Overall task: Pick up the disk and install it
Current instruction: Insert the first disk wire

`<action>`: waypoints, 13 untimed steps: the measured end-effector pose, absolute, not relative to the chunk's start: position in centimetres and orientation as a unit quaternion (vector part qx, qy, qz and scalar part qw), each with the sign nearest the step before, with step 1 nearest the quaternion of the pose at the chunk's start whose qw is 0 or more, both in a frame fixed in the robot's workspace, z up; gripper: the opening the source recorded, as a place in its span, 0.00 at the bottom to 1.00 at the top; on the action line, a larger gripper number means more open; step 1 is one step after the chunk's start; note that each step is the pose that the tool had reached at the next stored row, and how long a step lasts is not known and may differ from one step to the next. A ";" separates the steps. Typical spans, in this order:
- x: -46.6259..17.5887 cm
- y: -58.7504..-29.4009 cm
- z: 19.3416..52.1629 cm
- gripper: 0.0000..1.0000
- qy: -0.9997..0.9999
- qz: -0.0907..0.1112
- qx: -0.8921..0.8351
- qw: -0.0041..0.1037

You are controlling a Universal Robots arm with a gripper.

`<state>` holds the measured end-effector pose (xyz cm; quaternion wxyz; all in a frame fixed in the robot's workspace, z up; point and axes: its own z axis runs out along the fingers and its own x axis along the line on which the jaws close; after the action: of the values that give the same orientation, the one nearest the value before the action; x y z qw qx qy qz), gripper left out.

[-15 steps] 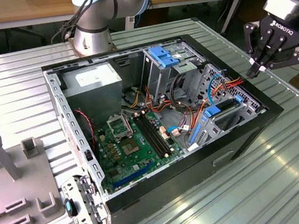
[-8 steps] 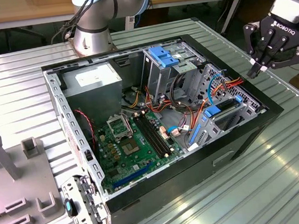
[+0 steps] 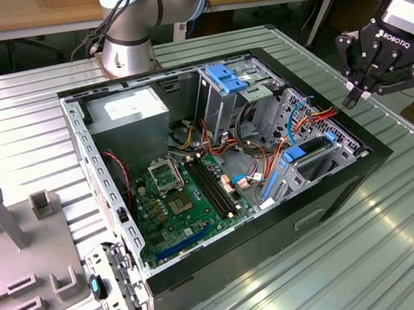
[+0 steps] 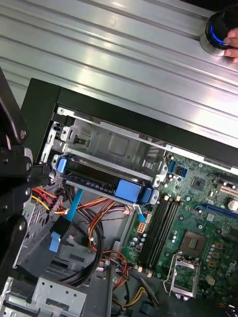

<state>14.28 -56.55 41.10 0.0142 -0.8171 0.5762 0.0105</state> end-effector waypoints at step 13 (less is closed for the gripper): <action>14.4 -56.5 41.0 0.11 0.439 0.013 -0.899 0.012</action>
<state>14.44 -56.55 41.04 0.0123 -0.8985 0.4386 0.0126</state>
